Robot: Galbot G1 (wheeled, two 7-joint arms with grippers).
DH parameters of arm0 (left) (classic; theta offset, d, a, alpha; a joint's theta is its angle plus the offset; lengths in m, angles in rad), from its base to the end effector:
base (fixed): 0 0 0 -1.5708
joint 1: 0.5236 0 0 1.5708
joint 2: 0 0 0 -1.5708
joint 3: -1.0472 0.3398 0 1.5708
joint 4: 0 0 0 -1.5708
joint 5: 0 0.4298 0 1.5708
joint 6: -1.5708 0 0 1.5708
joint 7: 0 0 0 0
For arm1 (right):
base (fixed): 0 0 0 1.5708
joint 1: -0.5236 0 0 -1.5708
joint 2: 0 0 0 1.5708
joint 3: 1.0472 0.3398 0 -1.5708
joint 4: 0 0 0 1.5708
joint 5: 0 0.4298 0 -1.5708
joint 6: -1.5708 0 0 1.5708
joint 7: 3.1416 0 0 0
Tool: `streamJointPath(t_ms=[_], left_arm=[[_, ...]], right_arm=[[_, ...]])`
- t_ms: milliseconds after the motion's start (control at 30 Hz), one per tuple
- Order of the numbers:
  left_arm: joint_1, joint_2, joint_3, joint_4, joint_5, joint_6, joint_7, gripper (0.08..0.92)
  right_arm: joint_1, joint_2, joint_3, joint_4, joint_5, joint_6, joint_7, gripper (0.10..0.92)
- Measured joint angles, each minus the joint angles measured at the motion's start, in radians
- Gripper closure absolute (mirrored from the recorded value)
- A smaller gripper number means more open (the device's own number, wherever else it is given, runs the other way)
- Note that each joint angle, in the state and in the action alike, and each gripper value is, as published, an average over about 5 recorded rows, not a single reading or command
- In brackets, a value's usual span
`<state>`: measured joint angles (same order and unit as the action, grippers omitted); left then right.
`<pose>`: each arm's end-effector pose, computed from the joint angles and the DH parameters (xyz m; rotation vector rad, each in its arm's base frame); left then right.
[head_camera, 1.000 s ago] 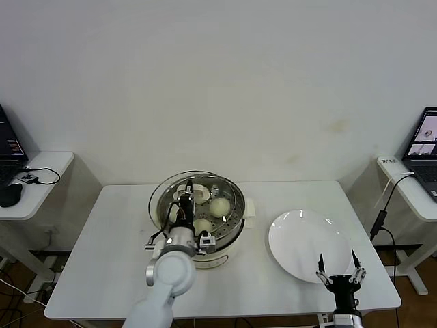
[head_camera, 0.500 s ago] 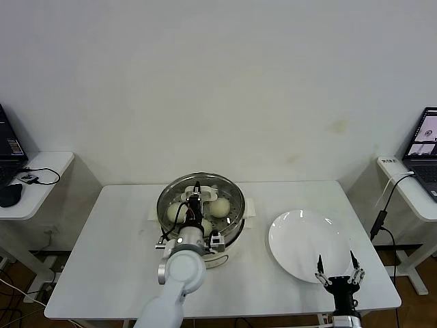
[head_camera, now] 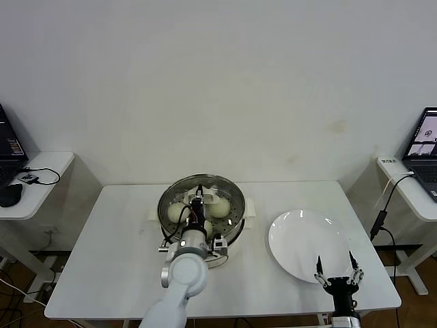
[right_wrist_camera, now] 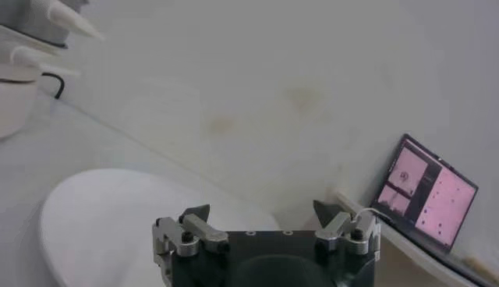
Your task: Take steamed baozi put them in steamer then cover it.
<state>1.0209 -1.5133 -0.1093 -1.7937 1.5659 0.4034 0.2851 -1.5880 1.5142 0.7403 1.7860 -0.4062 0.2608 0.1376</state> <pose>0.3903 -0.1544 -0.2439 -0.0873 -2.2392 -2.1673 0.2267 -0.1042 -0.4190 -0.2708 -2.9548 0.8336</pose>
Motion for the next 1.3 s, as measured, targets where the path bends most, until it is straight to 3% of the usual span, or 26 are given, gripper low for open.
streamJointPath(t_ms=[333,767,1033,1100,1300], left_arm=[[0.014,-0.009,-0.003,-0.008,0.005,-0.013,-0.003,0.848],[0.083,0.026,-0.003,-0.113,-0.024,-0.028,-0.010,0.462],[0.239,0.098,-0.054,-0.285,-0.130,-0.068,-0.064,0.241],[0.298,0.123,-0.082,-0.327,-0.195,-0.095,-0.099,0.195],[0.477,0.174,-0.198,-0.396,-0.516,-0.253,-0.244,0.177]], right_arm=[[-0.004,0.001,-0.003,0.000,-0.003,0.002,-0.002,0.202],[-0.002,0.007,-0.011,-0.008,-0.015,0.001,-0.002,0.203],[-0.005,0.002,-0.018,-0.017,-0.014,-0.004,-0.009,0.202],[-0.010,-0.004,-0.021,-0.018,-0.007,-0.003,-0.014,0.203],[-0.032,-0.031,-0.039,-0.009,0.032,0.006,-0.035,0.203]])
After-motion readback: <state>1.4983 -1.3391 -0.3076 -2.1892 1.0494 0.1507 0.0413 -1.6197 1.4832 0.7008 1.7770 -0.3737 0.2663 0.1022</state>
